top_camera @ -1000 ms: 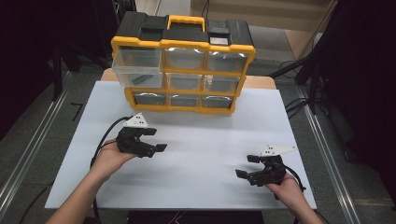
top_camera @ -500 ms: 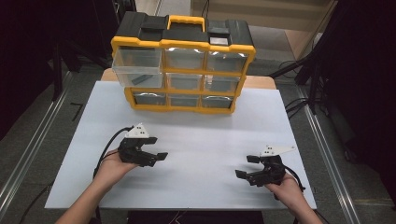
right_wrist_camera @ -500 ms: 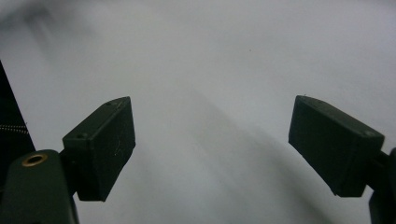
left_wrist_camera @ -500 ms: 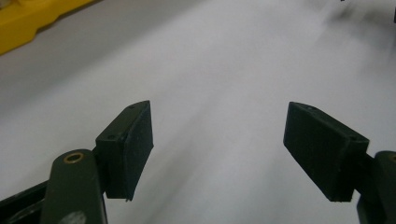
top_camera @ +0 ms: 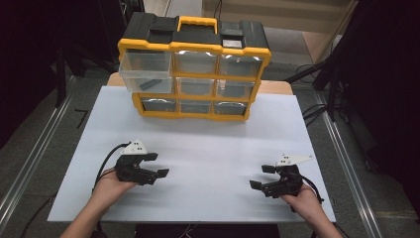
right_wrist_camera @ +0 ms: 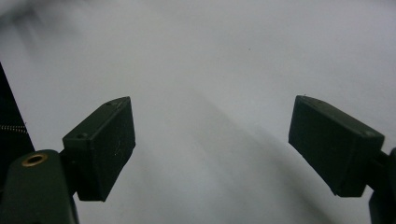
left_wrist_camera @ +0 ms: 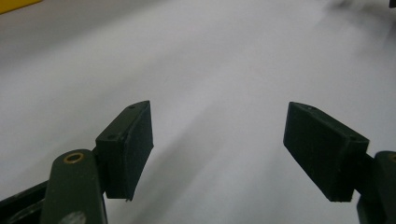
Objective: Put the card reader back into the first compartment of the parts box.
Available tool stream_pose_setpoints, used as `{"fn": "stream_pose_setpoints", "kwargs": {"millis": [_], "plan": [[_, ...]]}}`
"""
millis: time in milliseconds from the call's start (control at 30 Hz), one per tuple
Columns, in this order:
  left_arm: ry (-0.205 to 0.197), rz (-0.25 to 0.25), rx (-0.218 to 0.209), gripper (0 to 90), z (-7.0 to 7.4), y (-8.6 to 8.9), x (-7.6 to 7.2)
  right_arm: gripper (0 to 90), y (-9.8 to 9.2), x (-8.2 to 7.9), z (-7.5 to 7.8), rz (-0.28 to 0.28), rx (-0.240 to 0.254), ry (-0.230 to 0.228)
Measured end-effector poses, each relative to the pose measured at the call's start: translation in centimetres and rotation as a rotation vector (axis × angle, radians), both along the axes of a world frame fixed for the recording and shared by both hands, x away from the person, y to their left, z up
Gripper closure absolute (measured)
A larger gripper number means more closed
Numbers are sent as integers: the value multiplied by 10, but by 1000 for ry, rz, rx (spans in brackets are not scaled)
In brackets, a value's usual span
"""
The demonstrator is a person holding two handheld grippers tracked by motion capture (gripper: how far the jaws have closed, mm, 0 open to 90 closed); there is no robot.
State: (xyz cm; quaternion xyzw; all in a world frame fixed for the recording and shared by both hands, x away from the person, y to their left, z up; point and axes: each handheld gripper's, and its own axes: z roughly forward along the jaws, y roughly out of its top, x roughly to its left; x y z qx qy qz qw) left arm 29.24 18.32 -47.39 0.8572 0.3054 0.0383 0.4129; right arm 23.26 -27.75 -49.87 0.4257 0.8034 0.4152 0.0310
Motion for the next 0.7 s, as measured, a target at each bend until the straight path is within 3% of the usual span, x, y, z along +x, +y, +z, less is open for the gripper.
{"fn": "stream_pose_setpoints", "kwargs": {"millis": [467, 700], "plan": [[-1, 17, 8, 258, -3, 17, -17, 130, -2, 1, -1, -22, -8, 6], [-13, 17, 19, 258, -6, 19, -14, 130, -3, 1, -2, -33, -6, 5]]}}
